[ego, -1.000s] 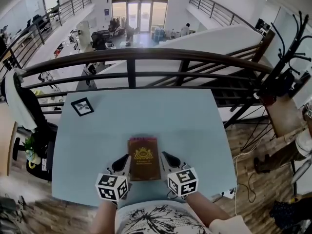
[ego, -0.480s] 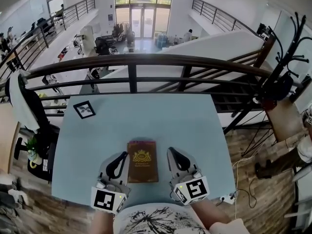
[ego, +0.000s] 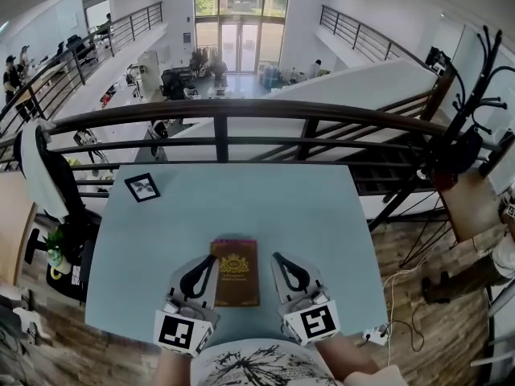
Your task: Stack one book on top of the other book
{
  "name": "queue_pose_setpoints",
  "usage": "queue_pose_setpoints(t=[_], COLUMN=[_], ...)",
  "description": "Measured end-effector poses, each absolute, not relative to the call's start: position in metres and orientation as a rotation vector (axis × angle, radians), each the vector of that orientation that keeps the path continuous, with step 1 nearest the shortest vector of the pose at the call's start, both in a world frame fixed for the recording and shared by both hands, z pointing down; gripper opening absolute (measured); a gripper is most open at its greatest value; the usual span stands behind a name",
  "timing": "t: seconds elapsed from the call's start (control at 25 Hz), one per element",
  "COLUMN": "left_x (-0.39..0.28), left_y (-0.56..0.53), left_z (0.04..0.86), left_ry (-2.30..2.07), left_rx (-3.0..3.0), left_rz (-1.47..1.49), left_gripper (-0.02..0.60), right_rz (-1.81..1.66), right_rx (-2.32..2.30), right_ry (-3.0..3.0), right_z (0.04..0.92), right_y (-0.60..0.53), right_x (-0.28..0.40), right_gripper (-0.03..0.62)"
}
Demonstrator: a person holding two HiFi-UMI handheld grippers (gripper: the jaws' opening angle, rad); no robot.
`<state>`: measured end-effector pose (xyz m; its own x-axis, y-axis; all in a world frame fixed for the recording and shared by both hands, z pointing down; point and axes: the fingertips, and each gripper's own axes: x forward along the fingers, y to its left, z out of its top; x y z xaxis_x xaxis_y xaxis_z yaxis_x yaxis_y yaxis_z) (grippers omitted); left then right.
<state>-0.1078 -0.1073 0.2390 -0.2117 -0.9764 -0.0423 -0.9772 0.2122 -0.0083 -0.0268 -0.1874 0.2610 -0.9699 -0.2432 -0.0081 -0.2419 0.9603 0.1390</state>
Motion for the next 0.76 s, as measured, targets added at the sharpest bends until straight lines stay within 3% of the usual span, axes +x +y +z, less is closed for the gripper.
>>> queue_pose_setpoints(t=[0.76], left_x=[-0.108], left_y=[-0.109], left_z=[0.249], left_ry=[2.469], left_rx=[-1.962], left_rz=[0.032], left_gripper=[0.018], right_rz=[-0.197], right_rx=[0.452], right_ry=[-3.074], right_z=[0.262], right_y=[-0.193], right_x=[-0.021], right_gripper=[-0.009])
